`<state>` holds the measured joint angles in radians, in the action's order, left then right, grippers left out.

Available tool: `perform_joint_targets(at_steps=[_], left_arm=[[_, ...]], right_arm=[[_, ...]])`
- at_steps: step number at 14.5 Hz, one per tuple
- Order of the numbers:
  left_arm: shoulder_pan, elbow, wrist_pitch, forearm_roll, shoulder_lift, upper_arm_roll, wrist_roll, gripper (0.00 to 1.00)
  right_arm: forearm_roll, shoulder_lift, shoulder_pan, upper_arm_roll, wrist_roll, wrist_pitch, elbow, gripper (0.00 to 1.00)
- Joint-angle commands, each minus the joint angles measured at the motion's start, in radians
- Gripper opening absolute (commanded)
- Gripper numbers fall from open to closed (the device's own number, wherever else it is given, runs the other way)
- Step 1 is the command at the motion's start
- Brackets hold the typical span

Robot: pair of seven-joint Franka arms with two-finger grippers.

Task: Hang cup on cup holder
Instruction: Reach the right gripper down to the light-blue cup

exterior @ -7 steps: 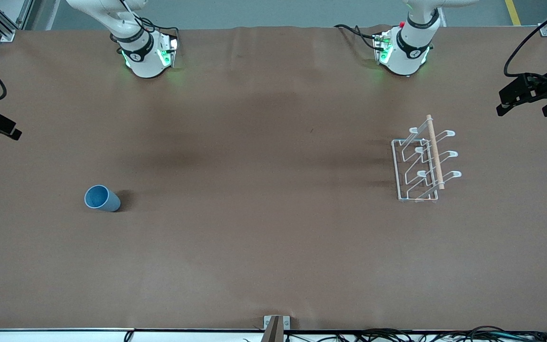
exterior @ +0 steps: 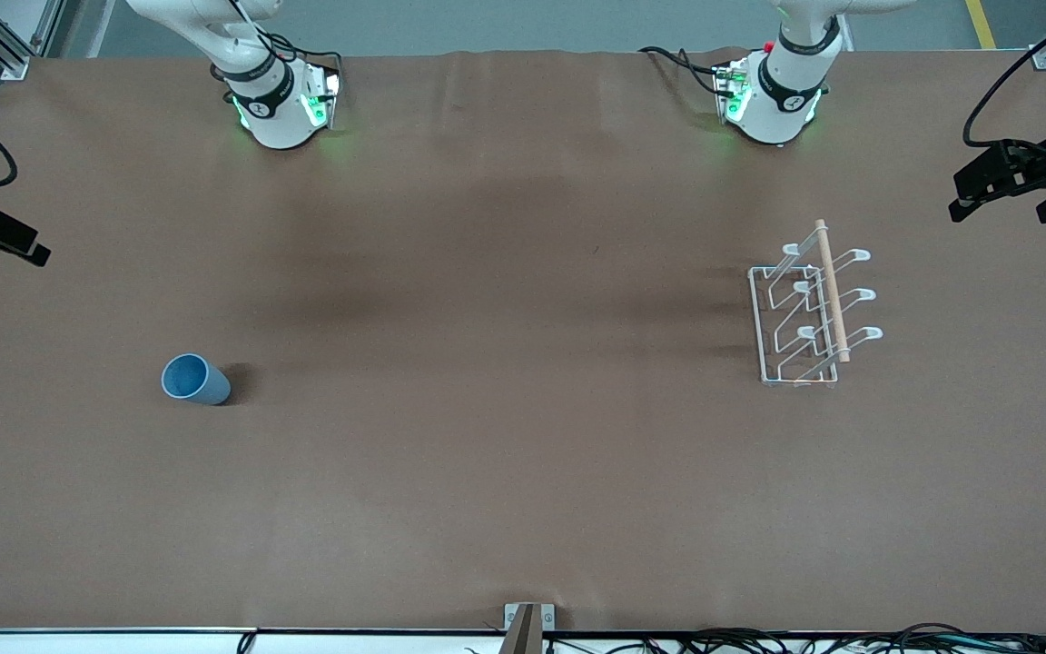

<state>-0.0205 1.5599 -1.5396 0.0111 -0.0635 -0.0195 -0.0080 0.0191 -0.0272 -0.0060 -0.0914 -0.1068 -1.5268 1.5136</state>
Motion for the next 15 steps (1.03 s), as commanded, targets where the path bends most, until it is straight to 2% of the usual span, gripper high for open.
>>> perform_joint_targets(at_steps=[1,4,9,15], left_arm=[[0.004,0.011,-0.007,-0.010,-0.015,-0.005,0.003,1.00],[0.004,0.012,-0.007,-0.008,-0.015,-0.005,0.003,1.00],[0.004,0.012,-0.005,-0.010,-0.015,-0.005,0.006,1.00],[0.004,0.014,-0.004,-0.008,-0.016,-0.005,0.006,1.00]], right_arm=[[0.008,0.003,0.009,-0.004,0.018,-0.013,0.055,1.00],[0.007,-0.074,0.009,-0.002,0.028,-0.096,0.066,1.00],[0.019,-0.241,-0.049,-0.005,0.211,-0.238,0.082,1.00],[0.018,-0.275,-0.062,-0.004,0.315,-0.642,0.362,1.00]])
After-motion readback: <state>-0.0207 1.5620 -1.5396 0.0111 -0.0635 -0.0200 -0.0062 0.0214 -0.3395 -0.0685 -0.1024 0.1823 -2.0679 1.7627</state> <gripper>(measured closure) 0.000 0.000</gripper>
